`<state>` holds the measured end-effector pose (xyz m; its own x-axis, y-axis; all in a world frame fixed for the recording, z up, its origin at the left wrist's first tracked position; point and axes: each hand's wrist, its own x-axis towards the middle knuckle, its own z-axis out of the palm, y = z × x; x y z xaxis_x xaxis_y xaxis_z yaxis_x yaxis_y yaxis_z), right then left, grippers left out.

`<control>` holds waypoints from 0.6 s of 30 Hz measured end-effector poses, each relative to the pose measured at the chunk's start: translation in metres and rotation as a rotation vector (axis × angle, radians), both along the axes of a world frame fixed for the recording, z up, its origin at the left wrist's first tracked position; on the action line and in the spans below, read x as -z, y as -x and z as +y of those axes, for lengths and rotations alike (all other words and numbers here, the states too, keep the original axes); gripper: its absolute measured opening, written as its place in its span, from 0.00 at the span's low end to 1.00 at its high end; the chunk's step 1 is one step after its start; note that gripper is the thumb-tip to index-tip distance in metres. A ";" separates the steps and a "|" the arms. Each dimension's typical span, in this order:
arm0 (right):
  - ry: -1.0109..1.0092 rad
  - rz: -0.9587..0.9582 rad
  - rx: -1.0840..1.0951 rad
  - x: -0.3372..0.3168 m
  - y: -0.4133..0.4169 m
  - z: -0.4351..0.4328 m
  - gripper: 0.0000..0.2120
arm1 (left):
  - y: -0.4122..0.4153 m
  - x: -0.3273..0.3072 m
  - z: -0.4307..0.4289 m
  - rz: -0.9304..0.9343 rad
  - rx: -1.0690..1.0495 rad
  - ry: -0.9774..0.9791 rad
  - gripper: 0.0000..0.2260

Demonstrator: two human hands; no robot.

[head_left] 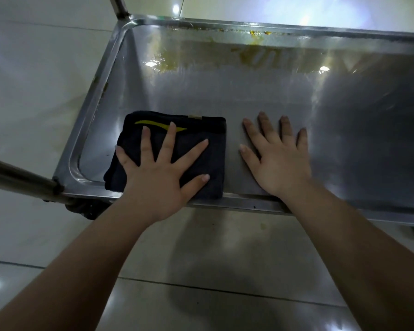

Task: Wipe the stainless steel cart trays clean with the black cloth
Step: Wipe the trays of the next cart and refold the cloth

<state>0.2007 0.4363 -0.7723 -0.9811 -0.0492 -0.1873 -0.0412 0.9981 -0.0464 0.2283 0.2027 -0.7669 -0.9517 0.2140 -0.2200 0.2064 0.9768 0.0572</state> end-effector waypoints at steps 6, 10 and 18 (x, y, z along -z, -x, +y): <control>0.000 0.025 -0.008 0.005 0.001 0.002 0.29 | 0.025 0.002 0.003 0.027 0.003 -0.023 0.29; 0.023 0.026 0.000 0.003 -0.001 0.002 0.29 | 0.062 0.001 0.013 0.021 -0.008 -0.031 0.29; 0.024 0.025 0.014 0.001 0.004 -0.001 0.30 | 0.121 -0.006 0.026 -0.043 -0.051 -0.016 0.29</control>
<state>0.1971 0.4358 -0.7734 -0.9861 -0.0394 -0.1613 -0.0285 0.9972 -0.0694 0.1073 0.2291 -0.7614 -0.9511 0.1692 -0.2583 0.1533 0.9849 0.0806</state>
